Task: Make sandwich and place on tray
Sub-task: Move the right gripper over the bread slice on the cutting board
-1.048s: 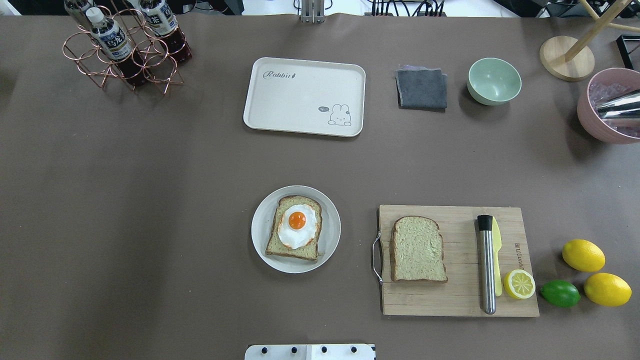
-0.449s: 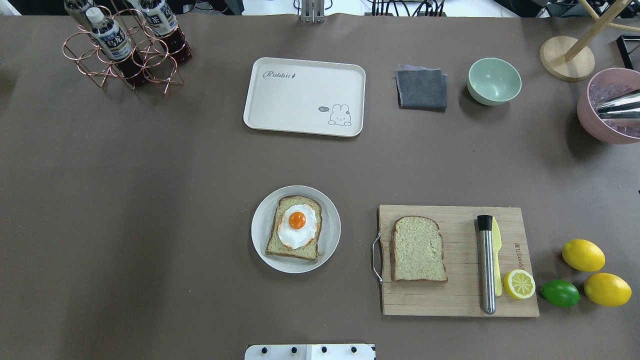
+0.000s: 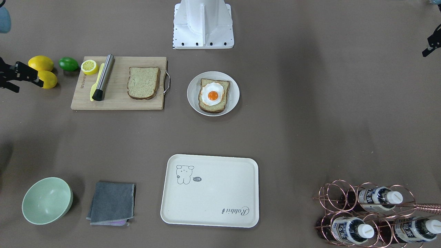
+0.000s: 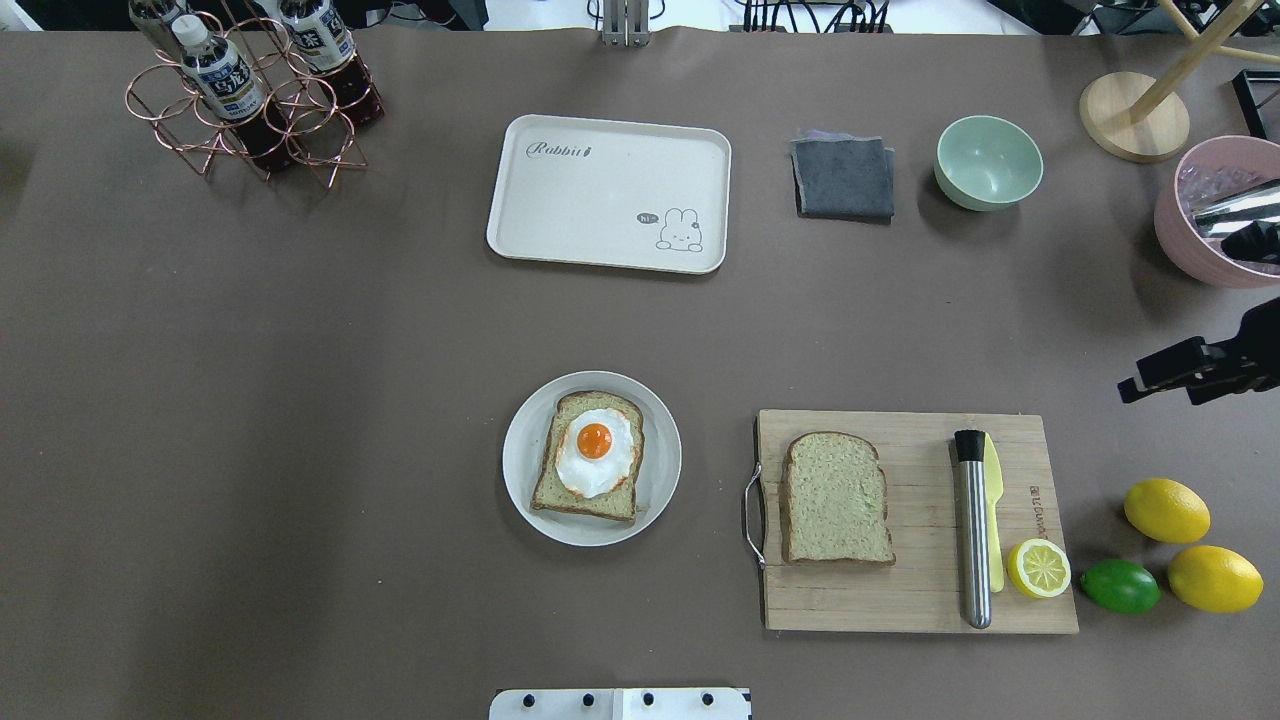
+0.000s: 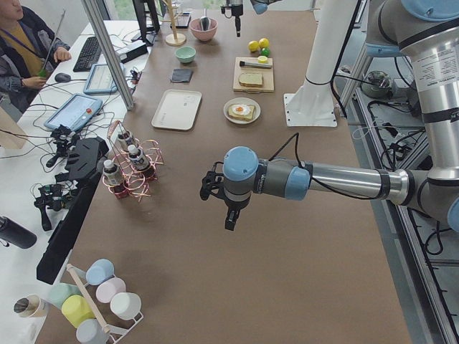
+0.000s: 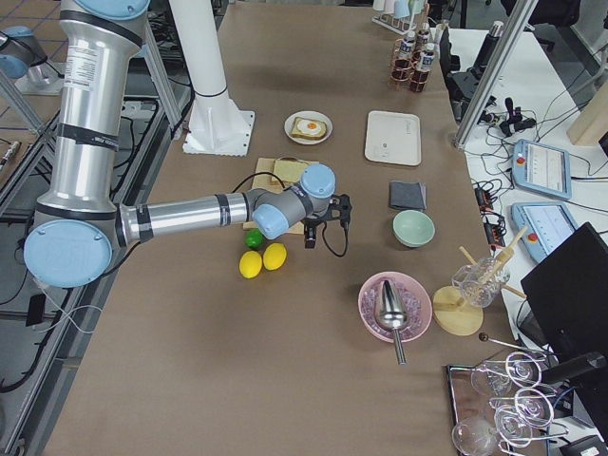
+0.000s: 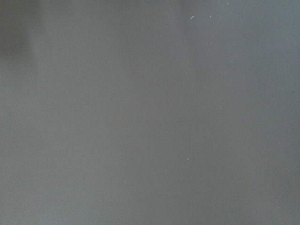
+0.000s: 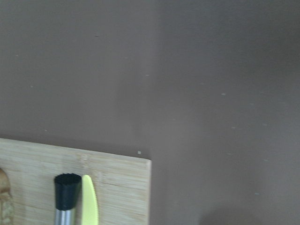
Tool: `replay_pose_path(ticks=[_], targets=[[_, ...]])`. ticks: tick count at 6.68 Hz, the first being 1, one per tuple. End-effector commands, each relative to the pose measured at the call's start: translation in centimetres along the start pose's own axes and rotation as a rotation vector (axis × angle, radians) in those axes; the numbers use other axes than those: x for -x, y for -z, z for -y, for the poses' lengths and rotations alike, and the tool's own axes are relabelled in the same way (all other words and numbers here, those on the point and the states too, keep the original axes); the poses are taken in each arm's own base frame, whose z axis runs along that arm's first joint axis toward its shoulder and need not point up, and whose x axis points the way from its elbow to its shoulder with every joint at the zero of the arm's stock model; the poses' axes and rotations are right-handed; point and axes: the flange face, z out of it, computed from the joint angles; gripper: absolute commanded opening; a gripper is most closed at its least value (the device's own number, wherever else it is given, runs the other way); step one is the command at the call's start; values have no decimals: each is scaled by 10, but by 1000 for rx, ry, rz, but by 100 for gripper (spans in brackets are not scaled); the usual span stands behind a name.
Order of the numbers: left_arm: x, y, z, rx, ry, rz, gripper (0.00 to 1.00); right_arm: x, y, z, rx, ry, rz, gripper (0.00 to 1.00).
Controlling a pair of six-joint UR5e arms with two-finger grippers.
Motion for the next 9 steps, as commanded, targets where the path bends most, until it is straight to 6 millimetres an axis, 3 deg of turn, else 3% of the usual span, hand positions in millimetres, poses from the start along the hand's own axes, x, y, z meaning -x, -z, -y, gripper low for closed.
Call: replay_pose_path(ticks=[1, 2, 3, 4, 5, 6, 9], targets=[[-1, 1, 8, -7, -7, 3, 98, 116, -71, -15, -37, -40, 53, 98], [-1, 1, 8, -5, -8, 3, 98, 155, -87, -18, -29, -19, 79, 98], [-2, 1, 8, -6, -7, 1, 98, 167, -95, -23, -49, 1, 72, 98], [0, -1, 8, -3, -3, 1, 98, 181, -116, -39, -63, -20, 52, 97], [-1, -1, 14, -6, -9, 1, 98, 202, -119, -45, -55, -60, 78, 95], [-2, 0, 22, -12, -15, 1, 98, 211, -134, -58, -34, -64, 74, 89], [-4, 1, 24, -16, -20, -2, 98, 204, -142, -65, -22, -66, 55, 71]])
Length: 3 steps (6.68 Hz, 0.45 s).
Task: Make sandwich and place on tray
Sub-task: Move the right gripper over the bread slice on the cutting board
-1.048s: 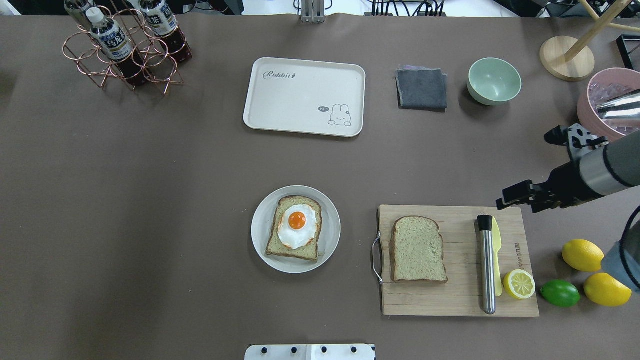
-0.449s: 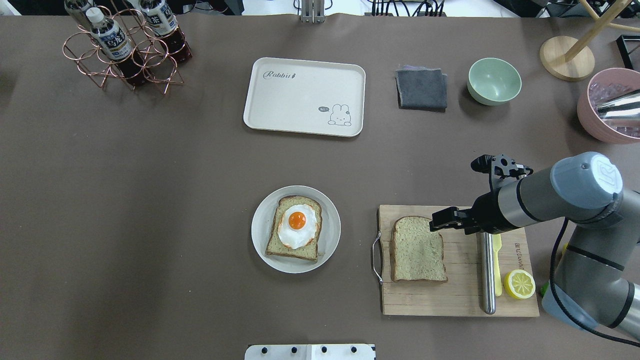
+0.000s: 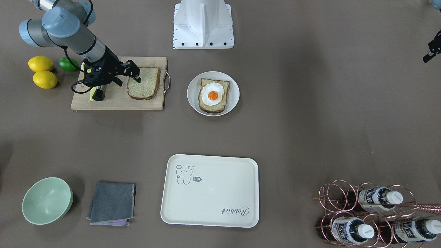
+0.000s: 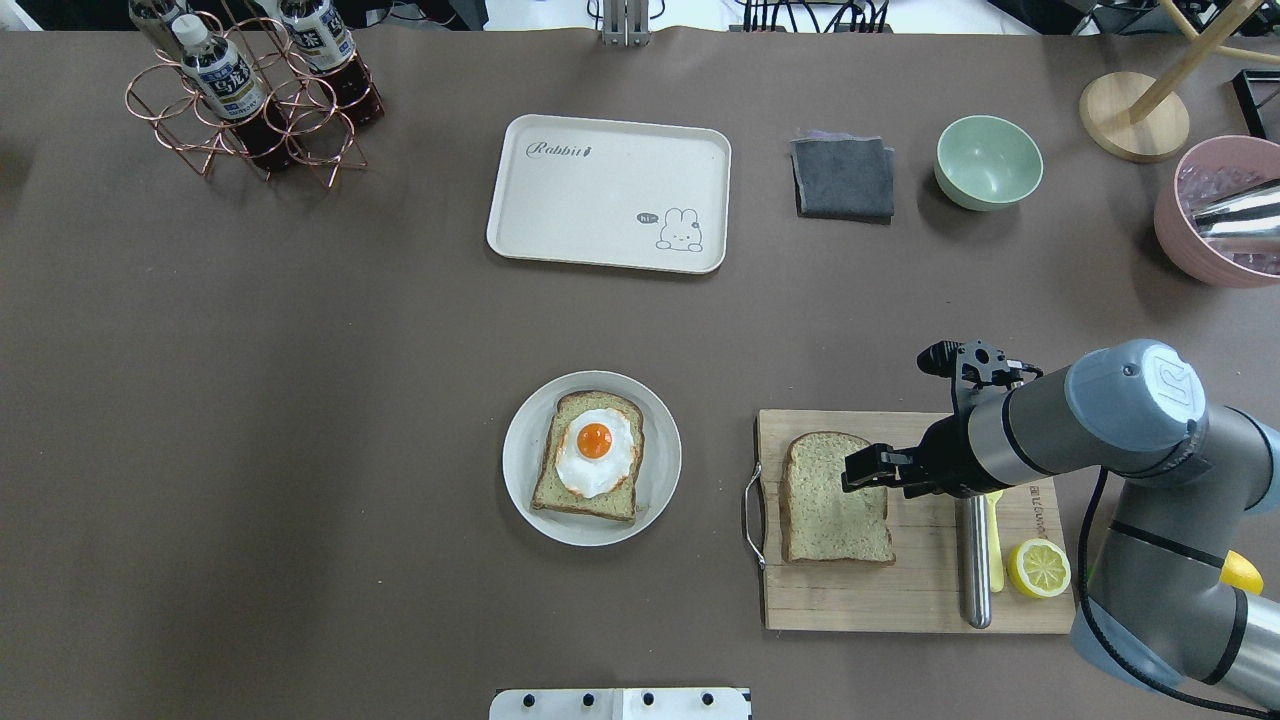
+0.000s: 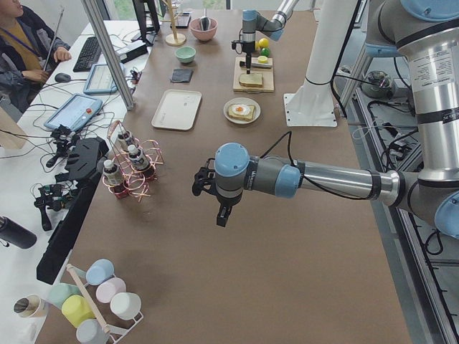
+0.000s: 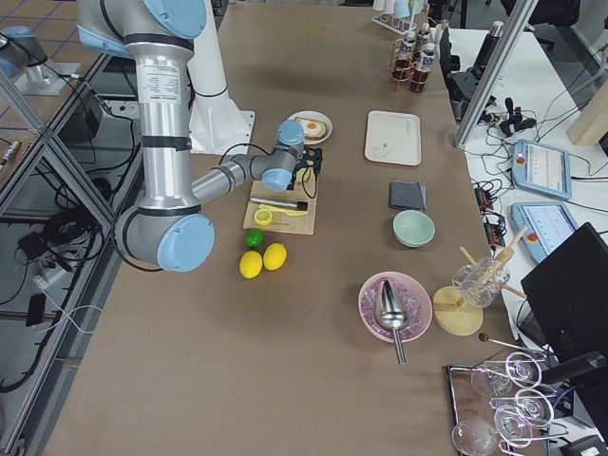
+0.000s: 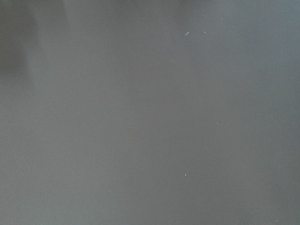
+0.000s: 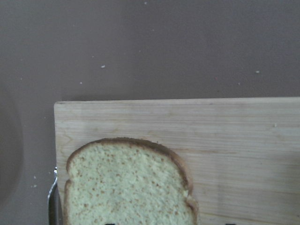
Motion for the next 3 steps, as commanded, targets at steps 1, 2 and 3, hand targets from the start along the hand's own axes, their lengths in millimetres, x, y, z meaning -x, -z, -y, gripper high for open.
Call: replay_pose_path(ticks=[1, 2, 3], targets=[[0, -1, -1, 1, 2, -4, 98, -1, -4, -3, 7, -1, -5, 64], [0, -1, -1, 1, 0, -6, 98, 2, -4, -4, 11, 4, -1, 48], [1, -2, -1, 3, 3, -6, 98, 2, -8, -8, 18, 7, -4, 25]])
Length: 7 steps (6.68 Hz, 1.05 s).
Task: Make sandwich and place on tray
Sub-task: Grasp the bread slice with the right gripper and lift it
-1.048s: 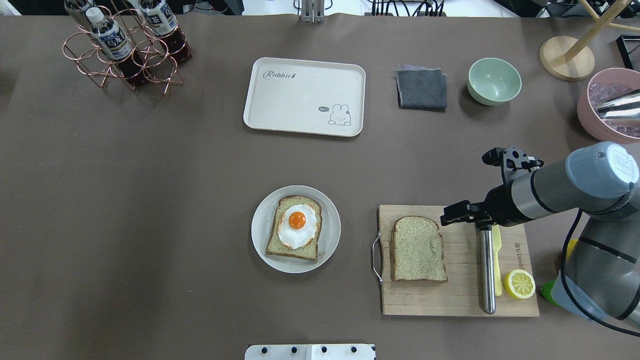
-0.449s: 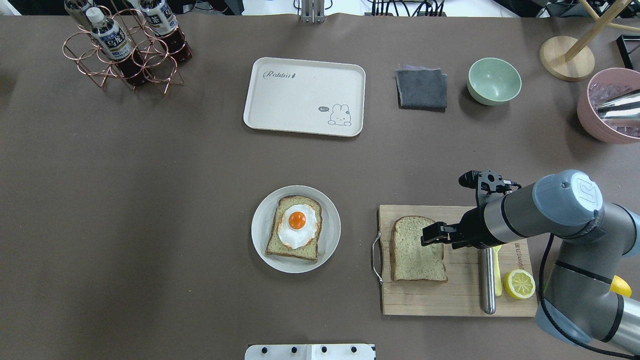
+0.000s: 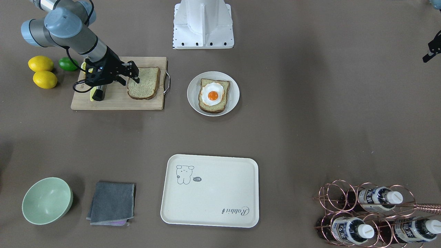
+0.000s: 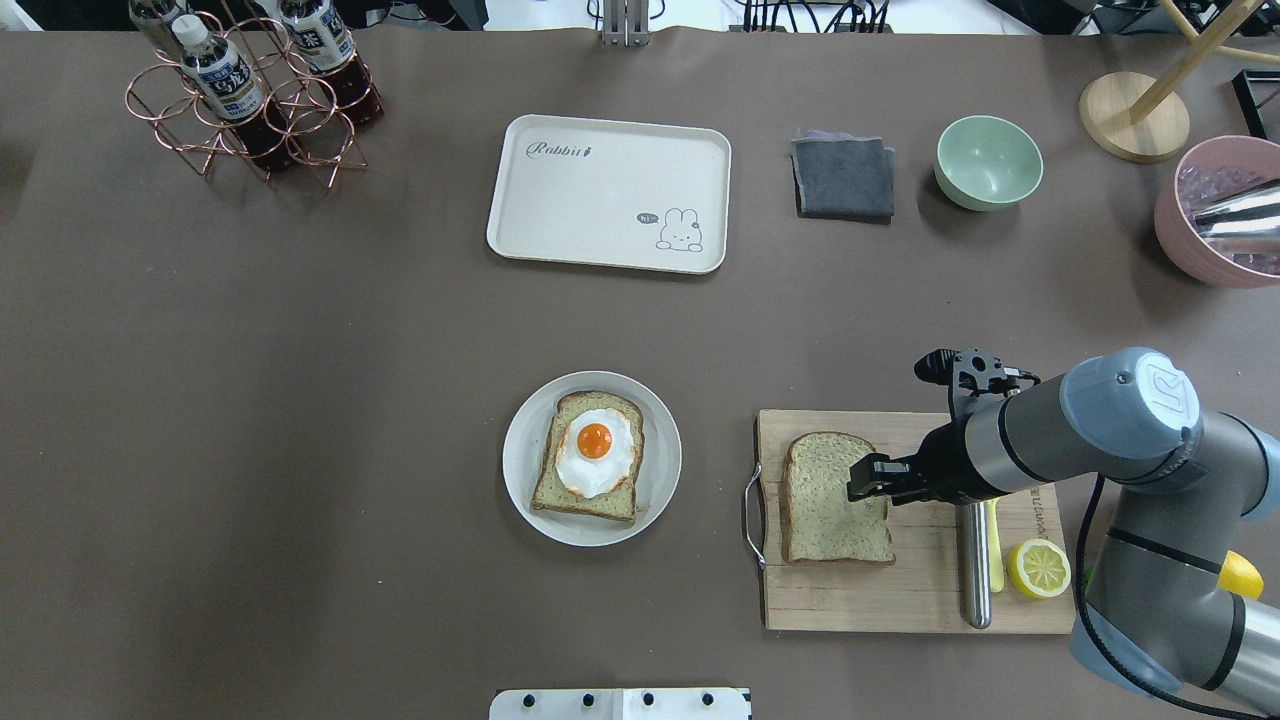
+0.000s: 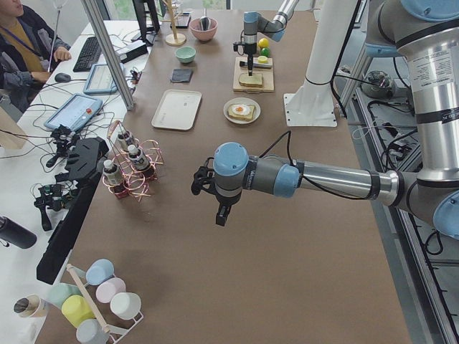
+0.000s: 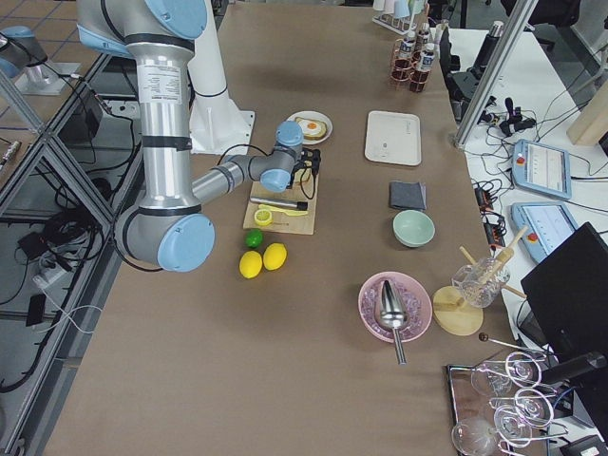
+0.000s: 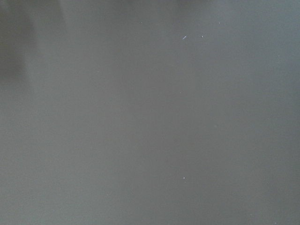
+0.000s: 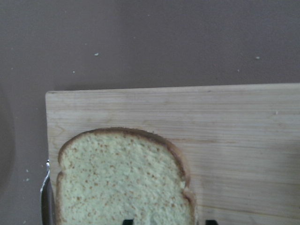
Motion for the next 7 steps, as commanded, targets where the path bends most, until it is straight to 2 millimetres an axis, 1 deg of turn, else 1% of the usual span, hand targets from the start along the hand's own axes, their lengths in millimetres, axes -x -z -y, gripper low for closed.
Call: replay_pose_path(ticks=[1, 4, 5, 6, 7], targets=[[1, -1, 0, 1, 1, -1, 98, 1, -4, -4, 10, 5, -1, 0], [1, -1, -2, 3, 2, -4, 98, 14, 0, -3, 12, 17, 23, 0], [0, -1, -2, 2, 1, -6, 98, 21, 9, 3, -1, 19, 44, 0], [0, -1, -2, 2, 1, -6, 98, 49, 21, 17, -25, 33, 93, 0], [0, -1, -1, 3, 0, -6, 98, 72, 32, 28, -49, 26, 135, 0]])
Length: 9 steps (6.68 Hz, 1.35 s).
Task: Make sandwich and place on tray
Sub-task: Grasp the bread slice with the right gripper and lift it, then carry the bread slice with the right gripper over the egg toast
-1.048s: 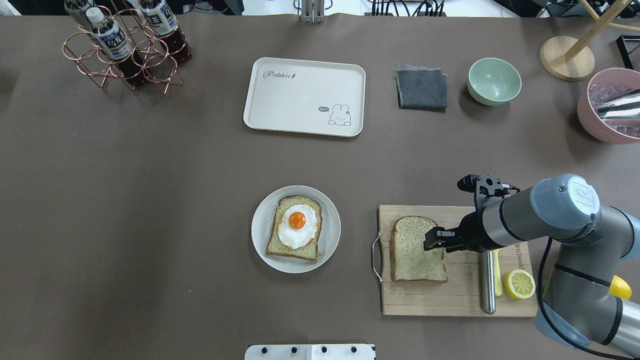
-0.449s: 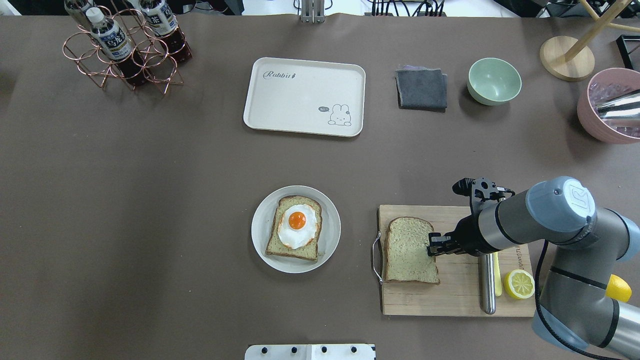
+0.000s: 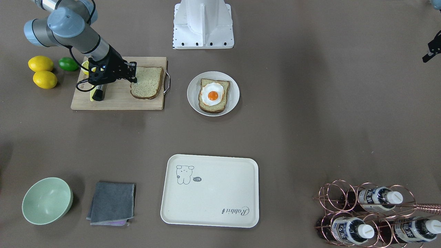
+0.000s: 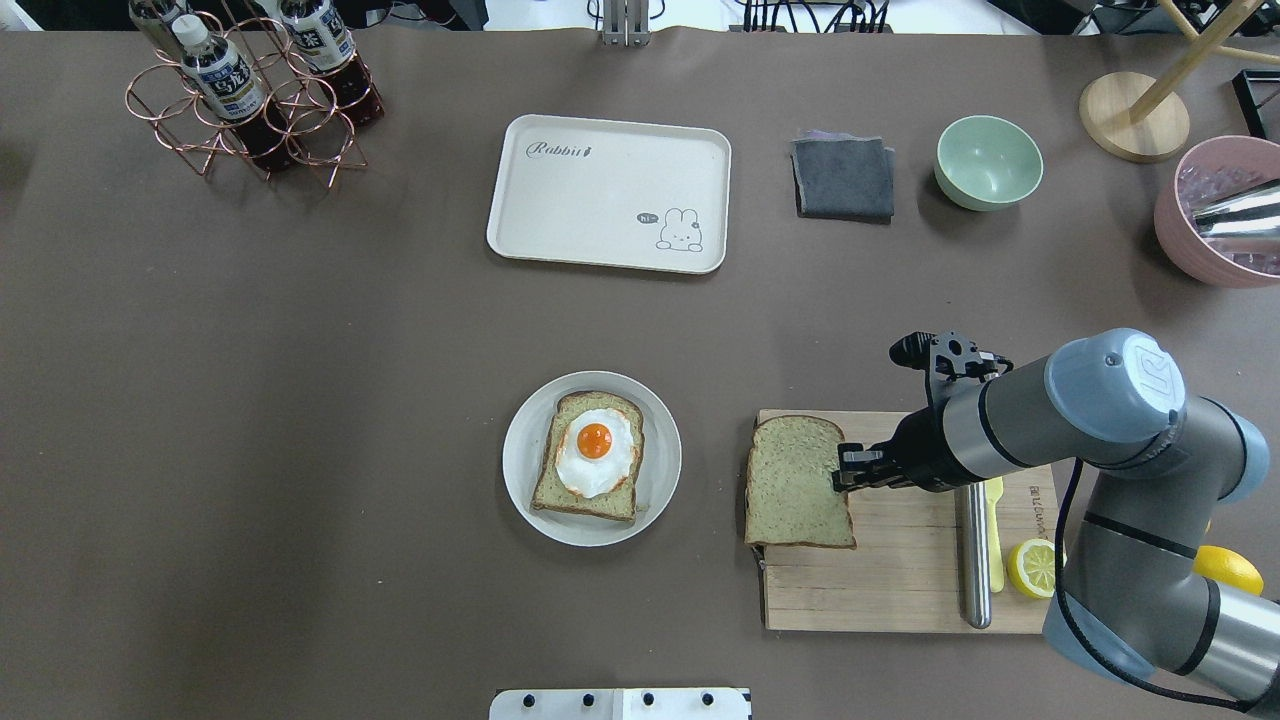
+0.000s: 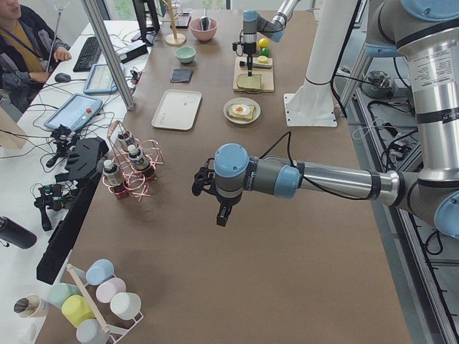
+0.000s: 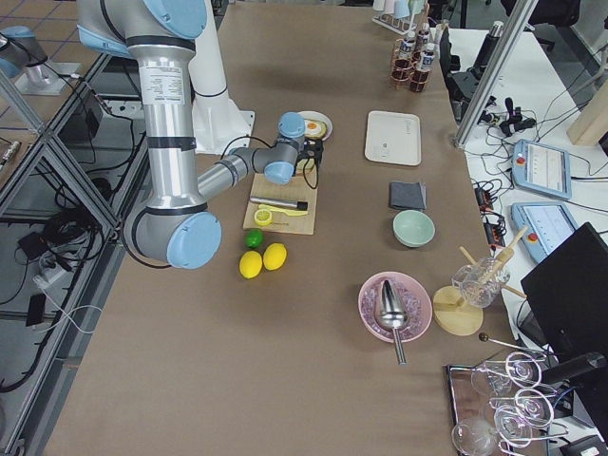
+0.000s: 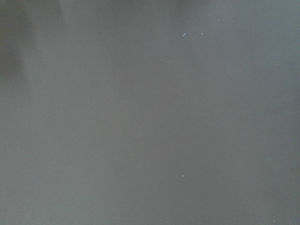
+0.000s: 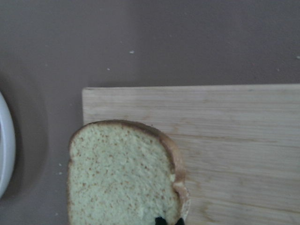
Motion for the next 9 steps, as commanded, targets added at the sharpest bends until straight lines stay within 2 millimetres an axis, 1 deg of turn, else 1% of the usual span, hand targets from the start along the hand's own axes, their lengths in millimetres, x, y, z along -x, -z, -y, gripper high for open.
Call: replay_pose_path(ticks=[1, 2, 3, 5, 6, 7, 8, 9], targets=[[0, 0, 1, 1, -1, 0, 98, 54, 17, 24, -46, -28, 91, 0], [0, 0, 0, 0, 0, 0, 98, 72, 13, 31, -52, -26, 108, 0], [1, -1, 0, 3, 2, -1, 98, 87, 1, 41, -50, -21, 114, 0], [1, -1, 1, 2, 0, 0, 98, 130, -27, 47, -28, -27, 136, 0], [0, -1, 2, 1, -1, 0, 98, 142, -34, 42, -14, -29, 144, 0], [0, 0, 2, 0, -2, 0, 98, 151, -49, 33, 5, -47, 142, 0], [0, 0, 2, 0, -2, 0, 98, 155, -60, 25, 26, -46, 137, 0], [-1, 0, 2, -1, -3, 0, 98, 159, -65, 22, 24, -43, 137, 0]])
